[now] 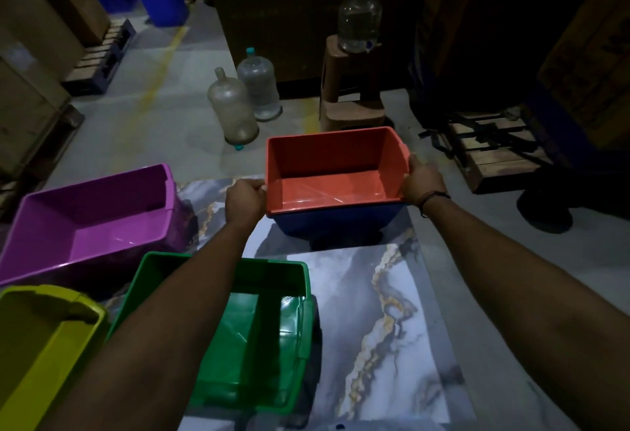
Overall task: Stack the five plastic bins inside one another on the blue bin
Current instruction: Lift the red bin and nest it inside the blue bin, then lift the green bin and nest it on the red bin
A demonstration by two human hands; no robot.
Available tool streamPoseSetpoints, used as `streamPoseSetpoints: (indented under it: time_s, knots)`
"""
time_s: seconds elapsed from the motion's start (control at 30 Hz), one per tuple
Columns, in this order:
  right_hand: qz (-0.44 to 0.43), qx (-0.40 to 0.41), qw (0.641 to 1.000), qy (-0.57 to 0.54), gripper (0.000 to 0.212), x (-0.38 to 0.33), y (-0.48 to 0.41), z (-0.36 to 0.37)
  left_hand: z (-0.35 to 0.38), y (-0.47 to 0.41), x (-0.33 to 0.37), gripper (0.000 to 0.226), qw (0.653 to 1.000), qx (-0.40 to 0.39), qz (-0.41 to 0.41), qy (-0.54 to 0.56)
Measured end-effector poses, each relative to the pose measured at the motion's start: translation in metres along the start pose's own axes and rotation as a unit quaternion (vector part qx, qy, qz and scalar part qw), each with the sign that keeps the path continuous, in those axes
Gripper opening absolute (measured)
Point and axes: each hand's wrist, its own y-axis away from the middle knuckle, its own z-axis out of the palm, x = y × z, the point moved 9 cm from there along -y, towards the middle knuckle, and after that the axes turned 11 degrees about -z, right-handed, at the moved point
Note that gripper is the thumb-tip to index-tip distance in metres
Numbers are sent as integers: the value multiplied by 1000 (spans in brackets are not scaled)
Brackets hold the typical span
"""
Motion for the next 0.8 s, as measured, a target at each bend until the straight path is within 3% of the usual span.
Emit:
streamPoseSetpoints:
  time_s: [0.1,0.23,0.37,0.5,0.63,0.8]
  knots:
    - [28,49,998,-22,59,0,32,-7,-19,14,-13,27,999,27,38,-3]
    - [-20,183,983,-1,53,-39,103,-9,-50,34,-42,29,997,55,55,-10]
    - [-60,211,975,-29,45,-89,160,17,-84,57,-67,28,995,72,62,-13]
    - [-118,187,972,-79,41,-145,205,47,-114,69,-104,27,993,84,62,-47]
    - [-163,128,973,-103,41,-184,239,78,-137,72,-148,31,982,98,61,-152]
    - [-80,34,995,-53,53,-192,268,103,-145,84,-187,31,977,70,53,-196]
